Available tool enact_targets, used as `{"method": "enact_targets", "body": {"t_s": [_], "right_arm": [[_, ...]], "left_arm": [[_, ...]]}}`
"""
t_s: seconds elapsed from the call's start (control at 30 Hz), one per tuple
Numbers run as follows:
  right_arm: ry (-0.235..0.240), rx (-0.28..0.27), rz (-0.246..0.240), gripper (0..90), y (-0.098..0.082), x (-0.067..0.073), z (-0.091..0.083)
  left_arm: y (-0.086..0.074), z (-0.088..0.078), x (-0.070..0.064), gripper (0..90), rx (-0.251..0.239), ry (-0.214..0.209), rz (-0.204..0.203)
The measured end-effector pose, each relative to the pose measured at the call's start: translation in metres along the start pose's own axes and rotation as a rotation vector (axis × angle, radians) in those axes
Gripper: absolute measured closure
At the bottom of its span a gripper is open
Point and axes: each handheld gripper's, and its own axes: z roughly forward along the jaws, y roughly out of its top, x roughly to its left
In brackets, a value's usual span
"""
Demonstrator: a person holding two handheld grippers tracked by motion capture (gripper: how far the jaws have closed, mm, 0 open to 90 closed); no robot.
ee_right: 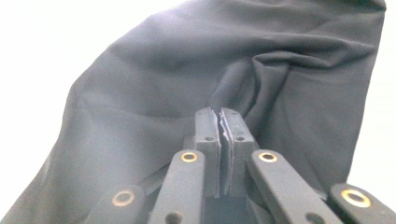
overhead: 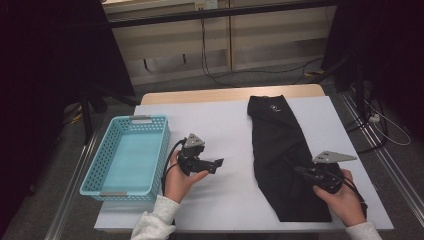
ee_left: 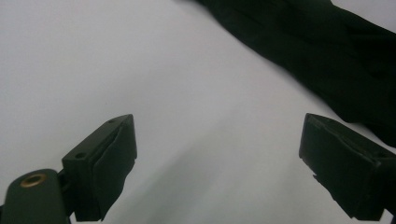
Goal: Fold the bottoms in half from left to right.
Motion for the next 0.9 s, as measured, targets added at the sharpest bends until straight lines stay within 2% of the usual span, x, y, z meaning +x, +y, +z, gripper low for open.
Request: {"method": "enact_targets", "body": {"t_s": [0.13, 0.2, 0.27, 0.33, 0.4, 0.5, 0.67, 0.73, 0.77, 0.83, 0.9], "right_arm": [[-0.009, -0.016, 0.030, 86.1, -0.007, -0.011, -0.014], [-0.011, -0.004, 0.035, 86.6, -0.012, -0.014, -0.020], [-0.015, 0.007, 0.047, 81.7, -0.016, -0.018, -0.024], [-0.061, 0.004, 0.033, 78.9, -0.018, -0.020, -0.028], [-0.084, -0.001, 0.016, 76.4, -0.016, -0.022, -0.030], [-0.124, -0.009, -0.002, 72.8, -0.010, -0.023, -0.026], [-0.124, -0.005, 0.017, 69.2, -0.002, -0.032, -0.003], [-0.115, 0.008, 0.041, 71.2, -0.002, -0.037, 0.005], [-0.112, 0.010, 0.042, 76.3, -0.003, -0.037, 0.009], [-0.067, 0.020, 0.053, 81.6, -0.004, -0.036, 0.014], [-0.084, 0.035, 0.032, 89.1, -0.004, -0.035, 0.016]], "left_arm": [[0.001, 0.000, 0.000, 11.1, 0.000, 0.000, 0.005], [0.001, 0.001, -0.001, 11.1, -0.002, -0.004, 0.001], [0.001, 0.001, -0.002, 11.2, 0.000, -0.008, -0.005], [0.001, 0.002, -0.002, 11.2, -0.006, -0.007, -0.006], [0.001, 0.002, -0.002, 11.2, -0.006, -0.006, -0.006], [0.001, 0.002, -0.001, 11.2, 0.004, -0.001, 0.008], [-0.001, 0.004, -0.003, 11.4, 0.011, -0.006, 0.004], [-0.001, 0.005, -0.003, 11.5, 0.010, -0.009, -0.001], [-0.001, 0.005, -0.002, 11.5, 0.010, -0.006, 0.002], [-0.001, 0.005, -0.001, 11.6, 0.013, -0.004, 0.011], [-0.002, 0.006, -0.002, 11.7, 0.019, -0.009, 0.005]]}}
